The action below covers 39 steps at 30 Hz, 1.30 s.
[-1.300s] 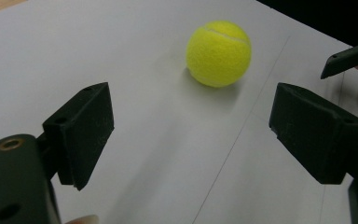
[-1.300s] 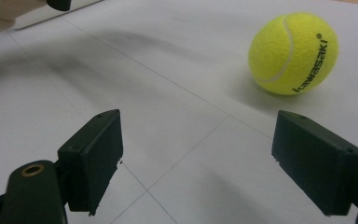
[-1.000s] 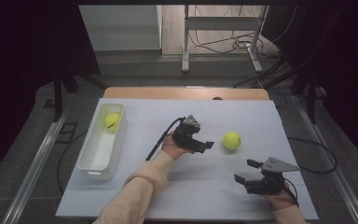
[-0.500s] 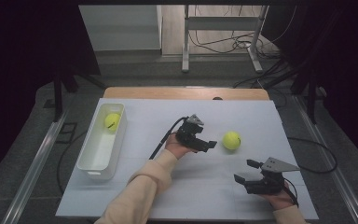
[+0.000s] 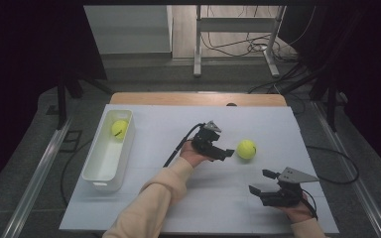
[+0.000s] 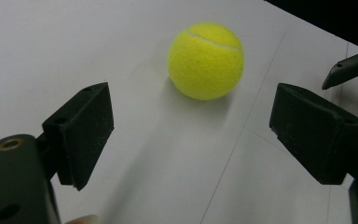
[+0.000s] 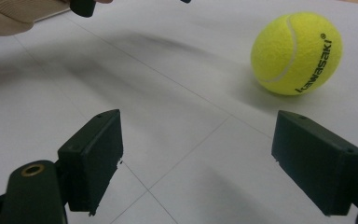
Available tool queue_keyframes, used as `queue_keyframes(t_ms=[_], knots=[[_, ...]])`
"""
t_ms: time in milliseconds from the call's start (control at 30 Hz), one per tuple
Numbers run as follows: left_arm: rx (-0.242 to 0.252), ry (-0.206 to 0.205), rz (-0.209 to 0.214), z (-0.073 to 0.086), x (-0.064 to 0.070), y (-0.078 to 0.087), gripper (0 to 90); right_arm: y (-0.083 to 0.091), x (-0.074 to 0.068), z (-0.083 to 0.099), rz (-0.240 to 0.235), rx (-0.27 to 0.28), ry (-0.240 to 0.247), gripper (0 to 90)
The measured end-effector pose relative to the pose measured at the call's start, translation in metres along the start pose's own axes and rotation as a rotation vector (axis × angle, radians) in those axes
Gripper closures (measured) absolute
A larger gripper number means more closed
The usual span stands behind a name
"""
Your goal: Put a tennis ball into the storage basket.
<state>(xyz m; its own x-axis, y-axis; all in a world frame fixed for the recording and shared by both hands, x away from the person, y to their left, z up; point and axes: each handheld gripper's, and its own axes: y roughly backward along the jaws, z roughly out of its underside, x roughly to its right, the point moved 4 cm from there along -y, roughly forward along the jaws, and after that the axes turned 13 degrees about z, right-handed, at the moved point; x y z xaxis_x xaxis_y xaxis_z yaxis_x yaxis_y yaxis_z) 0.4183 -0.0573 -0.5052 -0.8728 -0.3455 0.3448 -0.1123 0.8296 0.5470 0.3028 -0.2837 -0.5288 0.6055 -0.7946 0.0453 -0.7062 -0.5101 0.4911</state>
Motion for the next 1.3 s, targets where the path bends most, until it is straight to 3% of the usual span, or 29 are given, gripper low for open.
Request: queue_keyframes(t_ms=[667,1300], knots=[[-0.033,-0.022,0.020,-0.011,0.004,-0.021,14.5,0.000,0.000,0.000,-0.001,-0.003,0.004,16.8],[-0.062,-0.016,0.034,-0.015,0.005,-0.041,13.9,-0.001,-0.001,0.001,-0.004,-0.006,0.008,16.8]])
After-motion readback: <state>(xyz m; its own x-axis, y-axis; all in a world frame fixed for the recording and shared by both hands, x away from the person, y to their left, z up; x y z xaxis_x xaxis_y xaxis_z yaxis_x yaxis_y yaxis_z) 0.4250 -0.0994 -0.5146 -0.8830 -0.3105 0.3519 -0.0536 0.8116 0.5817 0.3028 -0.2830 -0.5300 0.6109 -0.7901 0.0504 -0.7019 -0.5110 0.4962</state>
